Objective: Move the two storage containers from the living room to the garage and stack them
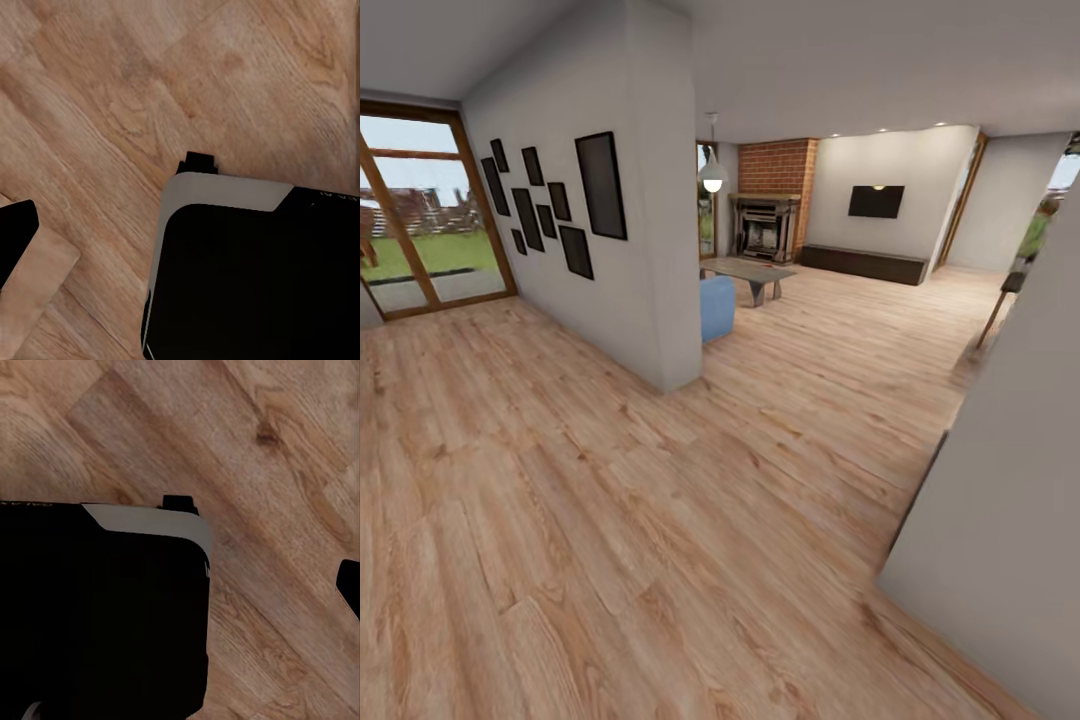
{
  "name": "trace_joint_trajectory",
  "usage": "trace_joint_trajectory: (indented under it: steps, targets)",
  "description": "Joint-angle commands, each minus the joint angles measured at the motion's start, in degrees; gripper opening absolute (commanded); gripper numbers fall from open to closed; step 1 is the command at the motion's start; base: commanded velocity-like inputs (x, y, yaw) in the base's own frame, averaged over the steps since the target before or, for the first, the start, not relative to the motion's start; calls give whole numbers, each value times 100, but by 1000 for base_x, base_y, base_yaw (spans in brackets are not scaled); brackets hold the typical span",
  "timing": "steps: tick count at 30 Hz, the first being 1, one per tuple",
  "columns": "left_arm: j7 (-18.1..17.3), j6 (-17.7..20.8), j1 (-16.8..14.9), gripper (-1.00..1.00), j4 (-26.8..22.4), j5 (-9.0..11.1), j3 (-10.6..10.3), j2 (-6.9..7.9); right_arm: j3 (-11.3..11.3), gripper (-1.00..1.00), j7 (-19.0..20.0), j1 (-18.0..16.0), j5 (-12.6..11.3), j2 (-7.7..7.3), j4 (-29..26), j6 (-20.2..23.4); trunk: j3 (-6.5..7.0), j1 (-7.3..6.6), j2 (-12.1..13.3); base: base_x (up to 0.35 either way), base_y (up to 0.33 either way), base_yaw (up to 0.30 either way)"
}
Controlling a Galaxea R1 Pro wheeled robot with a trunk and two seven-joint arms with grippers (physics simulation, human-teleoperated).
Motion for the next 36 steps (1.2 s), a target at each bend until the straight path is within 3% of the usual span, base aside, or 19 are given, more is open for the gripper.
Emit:
trace_joint_trajectory:
  steps: [1,36]
  targets:
    - [6,19,-3,100,-3,46,27,0,48,100,-5,-5,-53,5,18,-31,-7,4,-6,323,0,0]
    - [10,19,-3,100,-3,38,20,-26,48,100,-5,-3,-26,1,18,-81,-7,4,-6,323,0,0]
